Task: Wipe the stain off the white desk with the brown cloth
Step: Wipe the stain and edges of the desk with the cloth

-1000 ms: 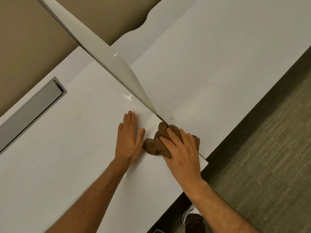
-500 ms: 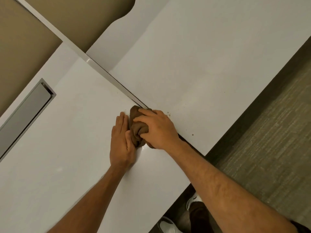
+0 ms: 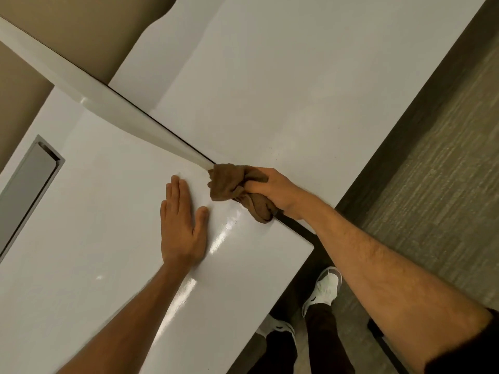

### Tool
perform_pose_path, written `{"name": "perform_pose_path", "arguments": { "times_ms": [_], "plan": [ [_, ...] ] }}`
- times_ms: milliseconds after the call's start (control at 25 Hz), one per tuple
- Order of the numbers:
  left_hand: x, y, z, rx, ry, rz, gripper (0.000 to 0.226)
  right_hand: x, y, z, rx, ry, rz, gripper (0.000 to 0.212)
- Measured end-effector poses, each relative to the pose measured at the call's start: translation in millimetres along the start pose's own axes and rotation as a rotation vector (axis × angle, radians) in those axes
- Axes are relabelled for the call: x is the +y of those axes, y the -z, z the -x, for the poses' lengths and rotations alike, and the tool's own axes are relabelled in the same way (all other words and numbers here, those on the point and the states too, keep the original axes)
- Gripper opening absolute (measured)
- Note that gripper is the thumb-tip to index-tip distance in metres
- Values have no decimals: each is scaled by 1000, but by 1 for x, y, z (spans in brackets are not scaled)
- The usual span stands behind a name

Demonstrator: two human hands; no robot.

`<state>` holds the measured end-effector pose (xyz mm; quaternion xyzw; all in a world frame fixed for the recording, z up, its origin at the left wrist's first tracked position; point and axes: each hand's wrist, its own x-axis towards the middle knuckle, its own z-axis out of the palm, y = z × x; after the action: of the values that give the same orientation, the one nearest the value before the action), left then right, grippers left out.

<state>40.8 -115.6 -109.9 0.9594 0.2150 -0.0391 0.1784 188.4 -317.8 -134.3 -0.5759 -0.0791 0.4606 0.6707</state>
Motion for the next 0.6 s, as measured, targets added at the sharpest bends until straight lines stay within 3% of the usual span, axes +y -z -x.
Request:
{"name": "perform_pose_path", "arguments": {
  "times_ms": [240,480,600],
  "plan": [
    [-1,-2,0,-21,2,-16,76,35,35,71,44,-130,-6,51],
    [-3,-2,0,-33,-1,-11,77,57,53,137,131,-44,-62,22],
    [-3,-3,0,-25,-10,-1,75,45,62,128,213,1,-101,26]
  ]
}}
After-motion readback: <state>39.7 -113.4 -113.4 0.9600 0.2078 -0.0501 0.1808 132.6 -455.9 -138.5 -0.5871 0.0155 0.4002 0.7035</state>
